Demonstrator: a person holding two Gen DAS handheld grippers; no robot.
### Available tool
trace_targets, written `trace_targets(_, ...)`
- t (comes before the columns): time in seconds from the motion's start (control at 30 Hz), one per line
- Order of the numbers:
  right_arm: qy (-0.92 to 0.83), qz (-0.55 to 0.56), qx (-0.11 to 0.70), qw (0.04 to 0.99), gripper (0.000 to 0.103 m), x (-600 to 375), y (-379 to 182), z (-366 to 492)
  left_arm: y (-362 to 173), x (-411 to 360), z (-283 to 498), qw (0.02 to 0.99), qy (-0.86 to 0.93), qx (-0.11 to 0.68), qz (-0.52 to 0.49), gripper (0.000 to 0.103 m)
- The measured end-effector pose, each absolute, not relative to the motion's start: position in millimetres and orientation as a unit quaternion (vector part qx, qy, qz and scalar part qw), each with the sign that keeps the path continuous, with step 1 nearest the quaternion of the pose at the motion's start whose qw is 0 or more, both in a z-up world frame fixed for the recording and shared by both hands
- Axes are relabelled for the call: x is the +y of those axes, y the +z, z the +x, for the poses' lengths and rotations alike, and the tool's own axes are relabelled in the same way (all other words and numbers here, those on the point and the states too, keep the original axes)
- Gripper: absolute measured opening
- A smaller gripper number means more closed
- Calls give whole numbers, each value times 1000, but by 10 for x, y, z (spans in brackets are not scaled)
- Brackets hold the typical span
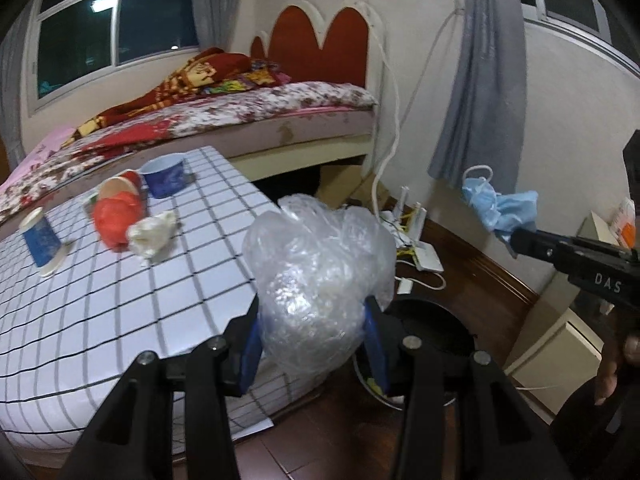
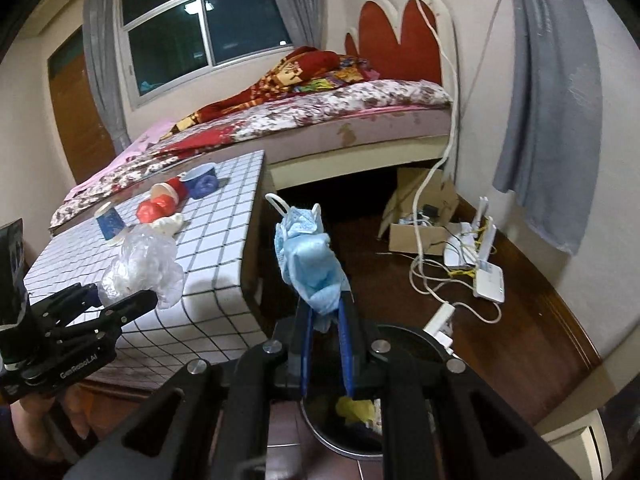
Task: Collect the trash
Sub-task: 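Carry both items over the black bin and open both tools to drop them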
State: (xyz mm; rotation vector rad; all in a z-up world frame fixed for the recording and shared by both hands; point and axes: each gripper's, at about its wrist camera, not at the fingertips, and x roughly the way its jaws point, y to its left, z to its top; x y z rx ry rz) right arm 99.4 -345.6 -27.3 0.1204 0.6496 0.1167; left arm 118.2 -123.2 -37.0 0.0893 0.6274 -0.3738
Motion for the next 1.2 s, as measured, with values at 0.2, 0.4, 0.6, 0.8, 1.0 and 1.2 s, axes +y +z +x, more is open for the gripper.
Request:
trace_targets(0.2,31,58,332,941,13,-3678,-369,903,-466,-1525,1161,922,-214,317,52,46)
trace_targets(0.4,13,63,347,936,13,-3845,-495,817,-588,-1761,1171,911,-236,334,57,46)
trace_targets(0.6,3,64,365,929,13,-3996,-651,793,-753,-2018,1177,897,-258,351,71,46)
trace_targets(0.8,2,61,390,919,13,-4111,-860,849,-933,-2187,1261,887,-270,368,76,46)
trace_targets(1.0,16,55,418,907,13,-4189,-1113,1005,-1088,-2319,1364,877,-279,383,80,46)
trace_targets(1.2,31,49,442,895,13,-4191,-1332,1205,-1215,-2388,1460,870,-280,397,86,46)
